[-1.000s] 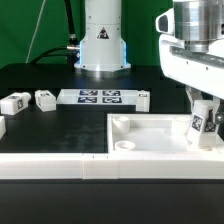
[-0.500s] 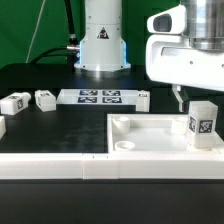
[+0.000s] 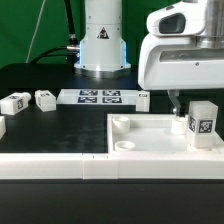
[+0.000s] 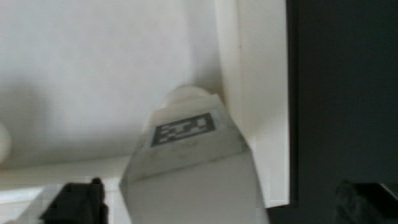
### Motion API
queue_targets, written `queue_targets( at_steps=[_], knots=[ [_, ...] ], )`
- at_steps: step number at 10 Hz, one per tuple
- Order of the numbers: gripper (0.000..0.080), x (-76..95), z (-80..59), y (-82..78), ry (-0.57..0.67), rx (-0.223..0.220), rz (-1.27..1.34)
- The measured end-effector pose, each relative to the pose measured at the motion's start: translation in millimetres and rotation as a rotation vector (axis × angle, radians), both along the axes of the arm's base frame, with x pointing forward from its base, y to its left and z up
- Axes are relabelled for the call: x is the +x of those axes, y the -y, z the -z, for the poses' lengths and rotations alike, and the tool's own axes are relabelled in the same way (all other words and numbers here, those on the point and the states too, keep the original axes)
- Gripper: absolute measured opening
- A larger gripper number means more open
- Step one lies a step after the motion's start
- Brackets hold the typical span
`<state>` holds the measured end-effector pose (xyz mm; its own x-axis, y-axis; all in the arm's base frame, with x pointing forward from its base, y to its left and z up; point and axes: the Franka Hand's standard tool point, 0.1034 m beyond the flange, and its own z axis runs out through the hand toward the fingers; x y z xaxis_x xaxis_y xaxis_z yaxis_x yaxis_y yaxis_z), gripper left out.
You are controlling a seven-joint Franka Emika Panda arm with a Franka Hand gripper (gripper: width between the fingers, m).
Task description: Assemble one leg
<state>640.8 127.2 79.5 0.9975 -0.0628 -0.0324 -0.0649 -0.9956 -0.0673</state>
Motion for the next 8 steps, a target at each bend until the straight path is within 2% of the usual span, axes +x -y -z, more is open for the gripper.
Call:
queue_targets(
  at_steps=[1,3,4,8],
  knots=[
    [0.0649,-0.2,0.3,0.2,0.003,0.004,-0.056],
    [0.0387,-0.3,0.3,-0.2,0.003,0.004,-0.049],
    [0.0302,0.2,0.4,3.0,0.003,-0.001,-0.048],
    [0.0296,0.8,0.8,6.9,0.001,-0.004,-0.010]
  ],
)
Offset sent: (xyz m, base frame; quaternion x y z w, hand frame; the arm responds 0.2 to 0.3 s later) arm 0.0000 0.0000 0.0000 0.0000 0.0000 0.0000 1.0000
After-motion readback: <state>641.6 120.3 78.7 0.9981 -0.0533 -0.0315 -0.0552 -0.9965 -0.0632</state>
